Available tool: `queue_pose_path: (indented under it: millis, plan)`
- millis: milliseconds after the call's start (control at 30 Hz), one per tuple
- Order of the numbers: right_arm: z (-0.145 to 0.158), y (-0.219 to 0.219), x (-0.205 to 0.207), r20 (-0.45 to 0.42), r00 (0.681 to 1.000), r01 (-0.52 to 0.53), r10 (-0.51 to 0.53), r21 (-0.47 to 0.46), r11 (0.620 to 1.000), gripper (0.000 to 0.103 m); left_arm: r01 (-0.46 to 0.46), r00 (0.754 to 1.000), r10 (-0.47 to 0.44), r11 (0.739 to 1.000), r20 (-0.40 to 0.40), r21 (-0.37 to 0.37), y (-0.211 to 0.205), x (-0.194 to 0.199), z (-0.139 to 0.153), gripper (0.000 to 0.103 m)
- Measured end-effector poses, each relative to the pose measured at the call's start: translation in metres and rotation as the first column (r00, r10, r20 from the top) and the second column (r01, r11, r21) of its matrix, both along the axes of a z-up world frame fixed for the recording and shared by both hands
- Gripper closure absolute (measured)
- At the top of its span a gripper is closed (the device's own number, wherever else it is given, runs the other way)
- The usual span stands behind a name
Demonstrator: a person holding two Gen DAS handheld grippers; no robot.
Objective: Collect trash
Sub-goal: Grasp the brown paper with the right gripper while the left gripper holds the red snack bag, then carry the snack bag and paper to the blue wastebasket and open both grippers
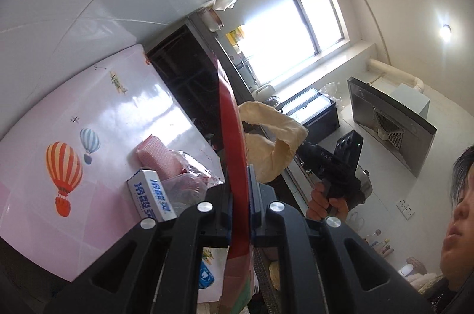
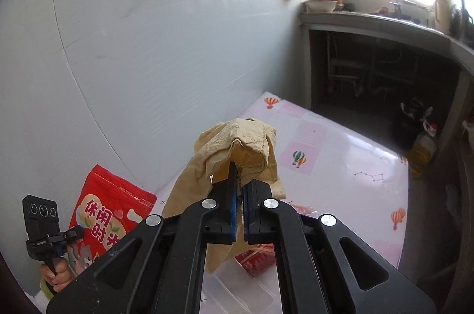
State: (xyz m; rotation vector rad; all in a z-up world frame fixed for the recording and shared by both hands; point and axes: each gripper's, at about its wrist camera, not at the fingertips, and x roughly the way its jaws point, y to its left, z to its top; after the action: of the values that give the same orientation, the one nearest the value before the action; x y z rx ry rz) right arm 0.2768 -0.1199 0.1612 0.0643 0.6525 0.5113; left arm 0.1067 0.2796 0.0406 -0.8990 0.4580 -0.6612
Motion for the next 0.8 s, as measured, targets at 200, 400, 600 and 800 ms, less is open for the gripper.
queue_pose_path:
  millis: [200,400,600,800]
  plan:
    - [0.004,-0.079,-0.046,0.011,0.989,0.146,-0.147,0.084,0.986,0.101,0.093,0.993,-0.096,0.995,0.073,0.04,-0.04,0.008,0.038,0.096]
    - [-0.012,-0.148,-0.082,-0.003,0.945,0.324,-0.326,0.13,0.937,0.101,0.247,0.959,-0.26,0.962,0.116,0.112,-0.11,0.028,0.067,0.096]
    - [-0.04,-0.213,-0.112,-0.055,0.888,0.459,-0.456,0.155,0.875,0.101,0.392,0.908,-0.41,0.905,0.093,0.163,-0.204,0.052,0.086,0.096]
    - [-0.078,-0.269,-0.146,-0.136,0.811,0.584,-0.569,0.15,0.798,0.101,0.519,0.843,-0.537,0.825,0.023,0.223,-0.304,0.067,0.091,0.096]
